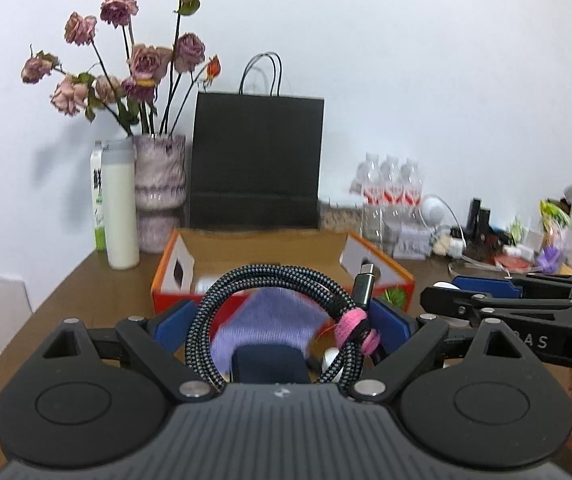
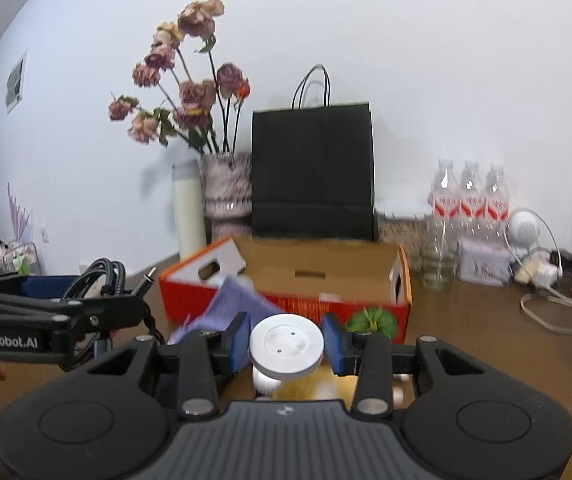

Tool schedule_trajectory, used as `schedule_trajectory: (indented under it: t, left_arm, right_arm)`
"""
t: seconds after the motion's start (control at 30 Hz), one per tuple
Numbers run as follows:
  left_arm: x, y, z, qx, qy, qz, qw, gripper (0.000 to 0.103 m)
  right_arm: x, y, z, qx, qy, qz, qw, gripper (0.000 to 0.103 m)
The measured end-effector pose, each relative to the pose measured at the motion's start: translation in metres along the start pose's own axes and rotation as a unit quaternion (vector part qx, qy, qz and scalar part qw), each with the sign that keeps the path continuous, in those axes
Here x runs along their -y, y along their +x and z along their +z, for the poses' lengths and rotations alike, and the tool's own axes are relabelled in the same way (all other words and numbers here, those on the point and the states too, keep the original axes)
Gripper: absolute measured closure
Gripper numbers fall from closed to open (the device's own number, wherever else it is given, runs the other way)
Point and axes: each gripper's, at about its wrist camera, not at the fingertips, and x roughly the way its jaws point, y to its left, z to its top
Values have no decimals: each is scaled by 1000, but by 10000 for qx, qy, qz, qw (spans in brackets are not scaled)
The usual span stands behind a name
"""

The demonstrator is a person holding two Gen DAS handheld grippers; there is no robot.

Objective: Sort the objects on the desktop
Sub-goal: 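Carry the cable and white lid into the cardboard box and release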

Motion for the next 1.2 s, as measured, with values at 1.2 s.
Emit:
schedule_trajectory:
  t: [1.2]
  left_arm:
    - [-49,228,57,-601,-605,485,9952,10]
  right_arm:
    - [53,224,76,-516,424,-259,9974,65]
